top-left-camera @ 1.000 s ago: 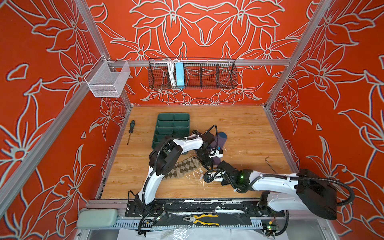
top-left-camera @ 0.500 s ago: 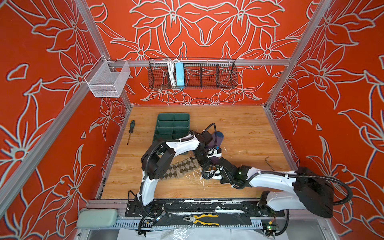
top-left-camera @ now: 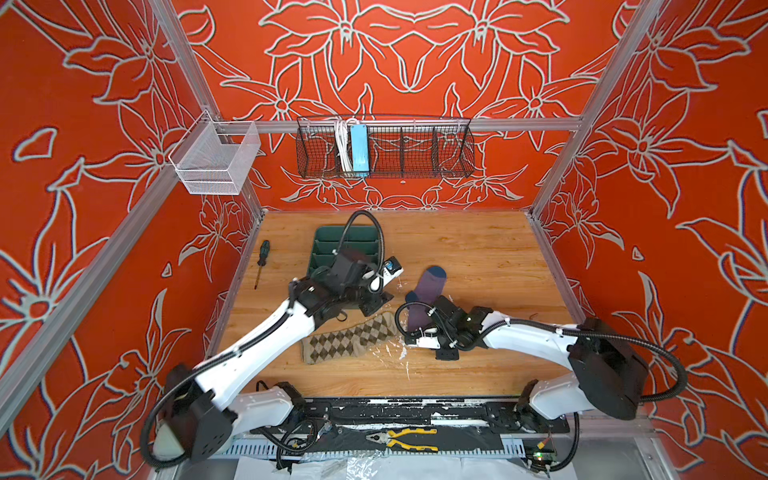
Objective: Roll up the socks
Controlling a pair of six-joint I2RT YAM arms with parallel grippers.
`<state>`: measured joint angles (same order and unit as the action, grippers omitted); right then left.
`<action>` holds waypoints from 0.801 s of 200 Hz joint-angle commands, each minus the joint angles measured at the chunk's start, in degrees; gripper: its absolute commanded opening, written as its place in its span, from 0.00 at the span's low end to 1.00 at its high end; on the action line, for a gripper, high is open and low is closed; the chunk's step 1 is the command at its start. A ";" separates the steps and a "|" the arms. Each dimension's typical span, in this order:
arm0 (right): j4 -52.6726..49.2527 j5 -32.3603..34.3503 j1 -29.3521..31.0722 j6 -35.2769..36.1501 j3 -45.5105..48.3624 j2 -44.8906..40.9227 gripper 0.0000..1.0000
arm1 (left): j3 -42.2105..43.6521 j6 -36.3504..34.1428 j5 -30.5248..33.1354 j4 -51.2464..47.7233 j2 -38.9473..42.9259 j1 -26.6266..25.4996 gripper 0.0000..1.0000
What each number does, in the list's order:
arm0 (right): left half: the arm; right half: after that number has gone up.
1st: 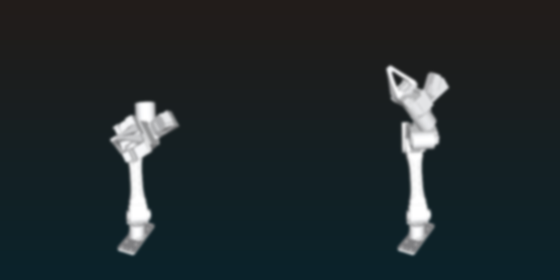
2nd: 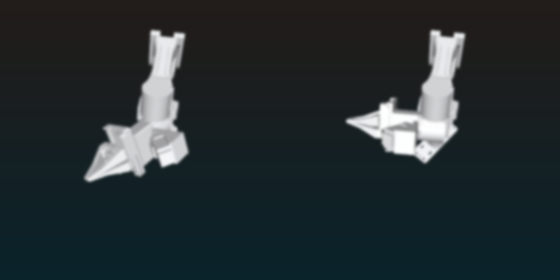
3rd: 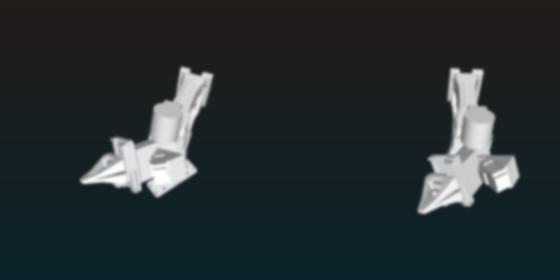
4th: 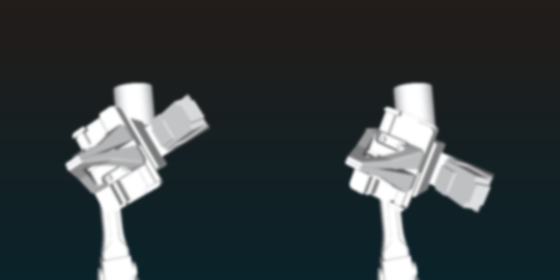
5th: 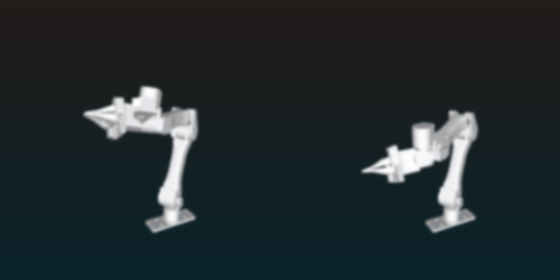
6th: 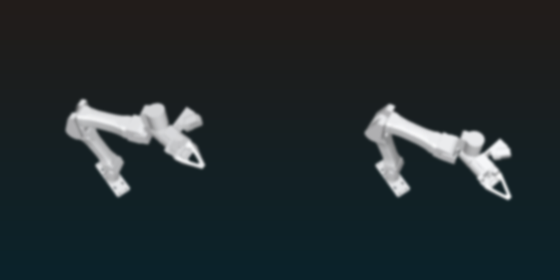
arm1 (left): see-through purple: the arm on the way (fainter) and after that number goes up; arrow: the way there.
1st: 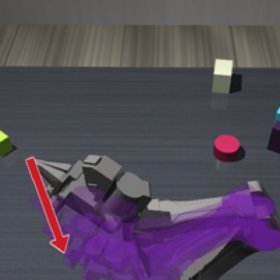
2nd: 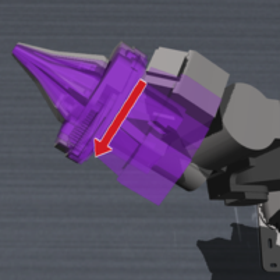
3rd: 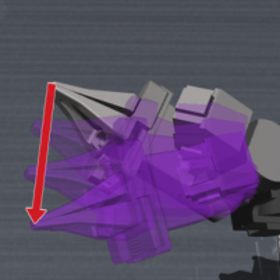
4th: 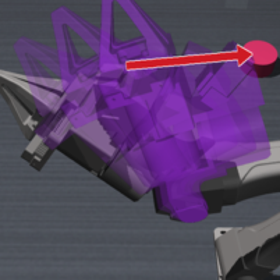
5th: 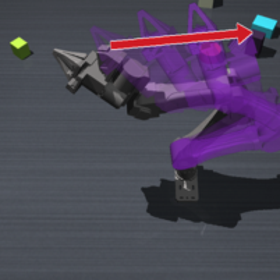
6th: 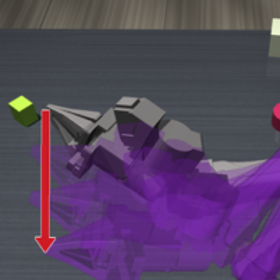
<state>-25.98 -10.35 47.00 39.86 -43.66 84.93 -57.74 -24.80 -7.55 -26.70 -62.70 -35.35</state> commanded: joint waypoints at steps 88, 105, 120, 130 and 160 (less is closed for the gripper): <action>-15.58 -17.05 -7.94 -1.07 -11.07 16.55 0.00 | 28.36 -37.27 16.26 21.55 8.62 -29.60 0.61; -15.80 -17.88 -8.72 -0.85 -11.62 17.19 0.00 | 29.77 -37.13 17.88 29.99 0.50 -30.84 0.60; -16.53 -18.66 -9.11 -0.43 -12.05 17.60 0.00 | 29.08 -37.05 19.35 34.31 -5.86 -30.83 0.59; -16.87 -19.00 -9.29 -0.19 -12.23 17.68 0.00 | 28.36 -36.93 20.64 36.52 -9.34 -30.84 0.58; -16.96 -19.47 -9.73 -0.04 -12.41 17.81 0.00 | 26.34 -36.73 23.37 39.79 -17.17 -30.66 0.55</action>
<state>-39.79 -30.02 37.10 38.50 -57.39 99.77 -29.21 -60.58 12.12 5.04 -75.85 -65.95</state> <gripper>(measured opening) 0.070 0.562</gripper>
